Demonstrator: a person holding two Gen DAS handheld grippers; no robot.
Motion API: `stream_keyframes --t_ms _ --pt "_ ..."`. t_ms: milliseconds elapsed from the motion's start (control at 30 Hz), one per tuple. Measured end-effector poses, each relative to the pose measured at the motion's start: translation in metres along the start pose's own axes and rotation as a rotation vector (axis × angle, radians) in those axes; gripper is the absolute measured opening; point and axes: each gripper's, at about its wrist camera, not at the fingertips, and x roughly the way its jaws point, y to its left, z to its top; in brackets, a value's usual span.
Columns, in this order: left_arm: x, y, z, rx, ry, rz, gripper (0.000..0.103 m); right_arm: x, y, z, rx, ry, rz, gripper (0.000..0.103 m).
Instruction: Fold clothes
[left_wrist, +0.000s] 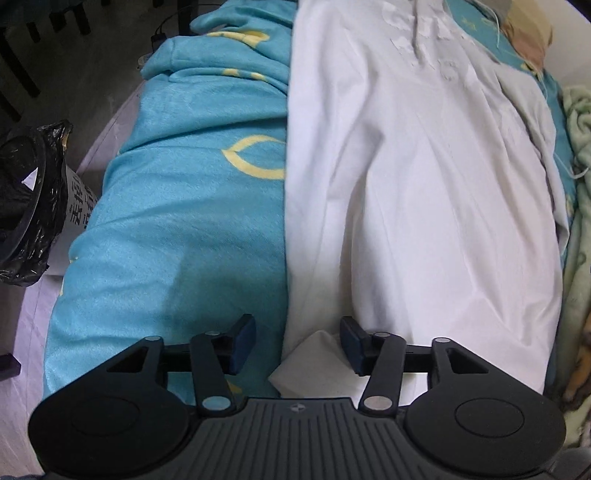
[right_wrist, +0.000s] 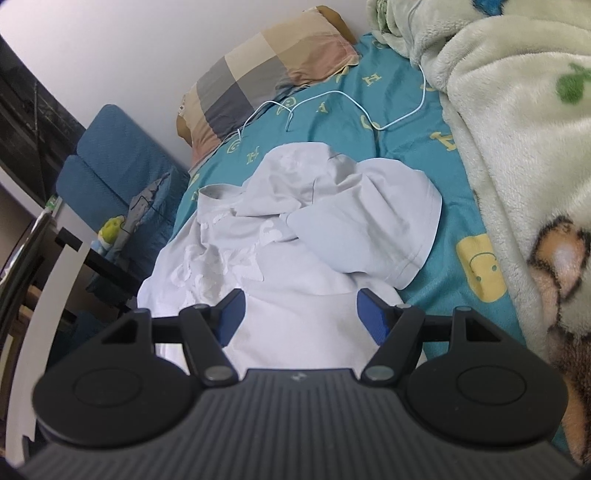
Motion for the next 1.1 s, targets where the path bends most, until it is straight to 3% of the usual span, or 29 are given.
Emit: stream_keyframes --t_ms 67,100,300,367,500,600,667,900,1000,1100 --pt "-0.001 -0.007 -0.006 0.027 0.001 0.018 0.028 0.000 -0.001 0.000 0.007 0.001 0.004 0.070" --pt "-0.004 -0.009 -0.008 0.046 0.005 0.017 0.004 0.000 -0.001 0.000 0.011 0.001 0.007 0.070" --pt "-0.047 -0.011 -0.009 0.129 -0.027 0.031 0.003 -0.006 -0.002 -0.001 0.004 -0.004 0.010 0.070" --pt "-0.064 -0.010 -0.009 0.147 -0.038 0.079 0.003 -0.006 -0.003 0.000 0.005 -0.006 0.006 0.070" --pt "-0.067 0.004 0.004 0.185 -0.005 0.264 0.003 -0.005 -0.005 0.001 0.011 -0.009 -0.001 0.070" --pt "-0.056 0.014 0.006 0.170 0.017 0.292 0.004 -0.004 -0.004 0.002 0.009 -0.012 -0.008 0.070" --pt "-0.053 0.012 0.006 0.170 0.012 0.281 0.008 -0.004 -0.005 0.002 0.007 -0.013 -0.010 0.070" --pt "-0.063 0.014 0.005 0.168 -0.062 0.239 0.049 -0.004 -0.002 0.004 -0.022 -0.024 -0.024 0.070" --pt "-0.093 0.004 0.005 0.222 -0.154 0.248 0.054 -0.005 0.000 0.004 -0.039 -0.031 -0.029 0.070" --pt "-0.128 -0.013 0.011 0.277 -0.297 0.261 0.067 -0.006 0.003 0.006 -0.055 -0.041 -0.035 0.071"
